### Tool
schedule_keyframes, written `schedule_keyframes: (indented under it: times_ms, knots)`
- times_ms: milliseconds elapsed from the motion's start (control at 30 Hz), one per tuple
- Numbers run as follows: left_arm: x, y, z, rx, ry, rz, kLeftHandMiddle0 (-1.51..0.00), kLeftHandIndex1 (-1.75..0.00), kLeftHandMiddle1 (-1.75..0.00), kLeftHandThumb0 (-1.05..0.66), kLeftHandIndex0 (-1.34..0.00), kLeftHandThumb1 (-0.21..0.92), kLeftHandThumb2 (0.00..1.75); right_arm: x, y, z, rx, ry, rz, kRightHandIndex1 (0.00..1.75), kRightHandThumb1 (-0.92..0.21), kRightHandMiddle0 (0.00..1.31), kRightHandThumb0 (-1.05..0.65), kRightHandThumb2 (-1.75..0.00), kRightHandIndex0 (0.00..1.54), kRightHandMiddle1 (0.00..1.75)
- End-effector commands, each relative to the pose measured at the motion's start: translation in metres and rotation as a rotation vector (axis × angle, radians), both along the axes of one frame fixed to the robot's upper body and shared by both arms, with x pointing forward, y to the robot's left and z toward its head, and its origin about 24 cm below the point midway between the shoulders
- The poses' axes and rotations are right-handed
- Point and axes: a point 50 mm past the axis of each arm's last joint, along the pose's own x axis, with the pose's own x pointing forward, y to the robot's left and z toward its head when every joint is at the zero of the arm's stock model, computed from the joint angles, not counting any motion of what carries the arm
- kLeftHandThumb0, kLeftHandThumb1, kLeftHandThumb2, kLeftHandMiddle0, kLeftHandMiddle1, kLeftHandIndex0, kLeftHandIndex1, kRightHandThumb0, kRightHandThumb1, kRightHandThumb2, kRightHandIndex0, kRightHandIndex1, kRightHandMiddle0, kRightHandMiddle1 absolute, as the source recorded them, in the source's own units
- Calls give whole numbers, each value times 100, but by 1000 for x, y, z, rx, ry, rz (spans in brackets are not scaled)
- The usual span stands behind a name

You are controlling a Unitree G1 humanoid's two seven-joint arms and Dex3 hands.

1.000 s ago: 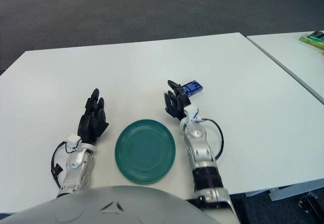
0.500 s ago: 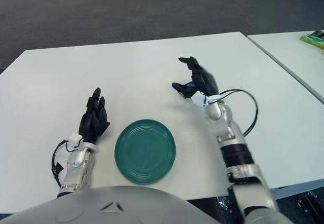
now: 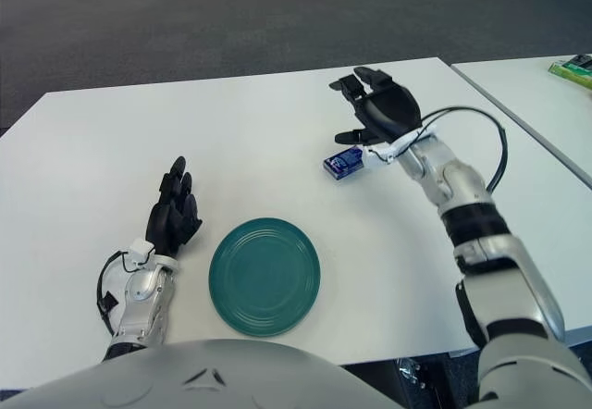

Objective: Put the gum into the plate.

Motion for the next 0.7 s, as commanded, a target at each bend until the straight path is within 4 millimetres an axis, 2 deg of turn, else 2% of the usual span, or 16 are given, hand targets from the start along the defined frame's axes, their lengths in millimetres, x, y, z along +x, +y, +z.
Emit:
schedule_keyframes:
  times_ms: [0, 33, 233, 667]
  knots:
    - [-39, -15, -45, -119, 211, 52, -6, -25, 0, -103, 0, 92, 63, 9, -5, -9, -136, 25, 7, 0, -92, 0, -78, -53, 36, 68]
    - [-39, -16, -44, -119, 208, 51, -5, -21, 0, -103, 0, 92, 61, 9, -6, -12, -148, 33, 4, 0, -92, 0, -79, -53, 35, 66]
    - [-39, -14, -43, -124, 200, 65, -5, -21, 0, -101, 0, 92, 62, 11, -12, -32, -205, 108, -19, 0, -92, 0, -79, -50, 36, 64]
    - [-40, -16, -45, -108, 209, 56, -5, -29, 0, -100, 0, 92, 67, 12, -4, -48, -244, 202, 24, 0, -92, 0, -76, -49, 35, 58]
